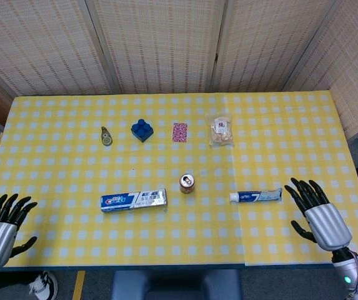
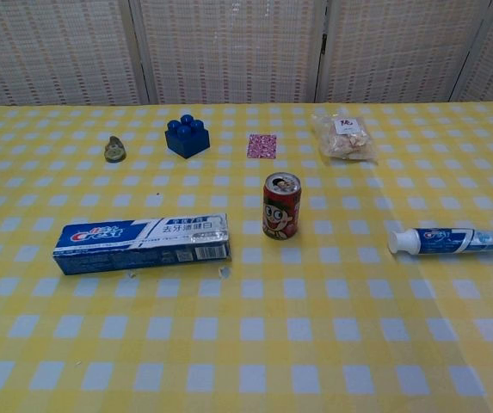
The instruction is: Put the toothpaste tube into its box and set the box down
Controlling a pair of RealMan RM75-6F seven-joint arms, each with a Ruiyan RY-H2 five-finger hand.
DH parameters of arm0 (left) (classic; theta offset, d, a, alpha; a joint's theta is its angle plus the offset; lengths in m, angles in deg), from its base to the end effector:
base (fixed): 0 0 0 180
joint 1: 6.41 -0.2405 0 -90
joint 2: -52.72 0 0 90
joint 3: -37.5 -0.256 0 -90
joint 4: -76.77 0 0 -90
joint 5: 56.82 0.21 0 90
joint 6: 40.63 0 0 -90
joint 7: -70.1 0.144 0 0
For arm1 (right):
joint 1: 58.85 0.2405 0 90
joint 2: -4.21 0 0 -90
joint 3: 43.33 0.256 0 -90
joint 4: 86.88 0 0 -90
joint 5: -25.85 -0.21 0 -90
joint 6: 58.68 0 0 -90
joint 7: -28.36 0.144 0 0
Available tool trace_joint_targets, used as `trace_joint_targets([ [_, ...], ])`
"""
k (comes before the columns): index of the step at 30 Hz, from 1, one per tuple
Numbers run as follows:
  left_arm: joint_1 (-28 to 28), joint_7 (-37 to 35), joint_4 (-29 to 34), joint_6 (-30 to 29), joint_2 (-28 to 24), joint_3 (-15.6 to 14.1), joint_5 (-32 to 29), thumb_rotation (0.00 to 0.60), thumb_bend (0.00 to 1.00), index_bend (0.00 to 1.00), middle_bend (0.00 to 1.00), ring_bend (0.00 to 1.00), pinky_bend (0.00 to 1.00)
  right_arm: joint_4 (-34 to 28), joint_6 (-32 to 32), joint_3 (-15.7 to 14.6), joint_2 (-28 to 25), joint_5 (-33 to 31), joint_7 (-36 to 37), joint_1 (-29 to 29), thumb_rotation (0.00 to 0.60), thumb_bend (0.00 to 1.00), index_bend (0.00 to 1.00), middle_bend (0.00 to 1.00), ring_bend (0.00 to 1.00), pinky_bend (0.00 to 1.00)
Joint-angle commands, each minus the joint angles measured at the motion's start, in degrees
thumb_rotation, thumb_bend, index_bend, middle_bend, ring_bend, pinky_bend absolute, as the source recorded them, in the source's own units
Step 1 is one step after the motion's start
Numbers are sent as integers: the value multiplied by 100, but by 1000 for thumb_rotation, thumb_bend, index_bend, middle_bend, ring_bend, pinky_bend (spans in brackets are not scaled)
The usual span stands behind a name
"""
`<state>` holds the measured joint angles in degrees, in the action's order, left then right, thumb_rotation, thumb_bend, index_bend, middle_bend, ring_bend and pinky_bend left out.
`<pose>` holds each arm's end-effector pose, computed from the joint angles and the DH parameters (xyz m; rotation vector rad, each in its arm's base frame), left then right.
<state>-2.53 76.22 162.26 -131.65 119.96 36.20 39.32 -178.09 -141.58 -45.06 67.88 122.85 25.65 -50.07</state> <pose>-0.3086 0.1596 0.1452 -1.5552 -0.6855 -0.8792 -0.2880 -0.1810 0.1367 1.6779 -0.7958 0.9161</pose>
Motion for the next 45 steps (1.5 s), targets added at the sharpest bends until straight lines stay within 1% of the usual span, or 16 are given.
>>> trace_joint_targets([
  [1,5,-6,-2,14,4,-2,-4,600,184,228,184,83,50,-4,4,0,2,-6,-3,-1,600,337,0,0,0,0],
  [4,33,-45,-11,62,25,-18,20,600,184,221,184,84,51,-6,-4,-1,1,-4,-15,-7,600,338,0,0,0,0],
  [7,106,-322,-50,142,90,-75,126,600,184,212,184,85,67,-12,-29,-11,-3,21,-8,-18,600,337,0,0,0,0],
  [10,218,-669,-129,195,271,-65,219,600,185,203,193,108,129,-9,-47,-25,-9,32,-19,-36,600,336,0,0,0,0],
  [12,331,-793,-257,244,483,-21,287,600,191,210,229,145,188,-15,-58,-13,-4,14,-21,-43,600,337,0,0,0,0],
  [14,487,-957,-295,481,598,-17,281,600,213,215,252,164,221,-20,-38,-7,8,-3,-27,-37,600,338,0,0,0,0],
  [16,712,-1045,-224,888,645,18,176,600,234,213,256,169,241,-17,12,-10,24,-5,-66,-16,600,337,0,0,0,0],
  [20,1086,-725,-109,1514,841,186,-83,600,241,207,264,176,270,-35,51,-1,36,-19,-85,4,600,337,0,0,0,0],
  [27,1470,39,116,2143,1194,381,-488,600,239,211,266,179,275,-24,82,21,9,-76,-19,19,600,337,0,0,0,0],
  [31,1665,195,244,2507,1354,487,-820,600,238,211,267,178,275,-15,100,42,-10,-127,35,26,600,337,0,0,0,0],
  [36,1993,398,153,3108,1572,640,-1341,600,237,202,266,178,275,-13,135,57,-17,-174,50,38,600,337,0,0,0,0],
  [39,2122,446,105,3282,1712,721,-1578,600,234,200,266,175,274,-17,130,60,-11,-181,28,34,600,337,0,0,0,0],
  [45,2289,519,-104,3366,1900,785,-1766,600,233,200,267,175,271,-12,190,86,-11,-259,21,54,600,338,0,0,0,0],
])
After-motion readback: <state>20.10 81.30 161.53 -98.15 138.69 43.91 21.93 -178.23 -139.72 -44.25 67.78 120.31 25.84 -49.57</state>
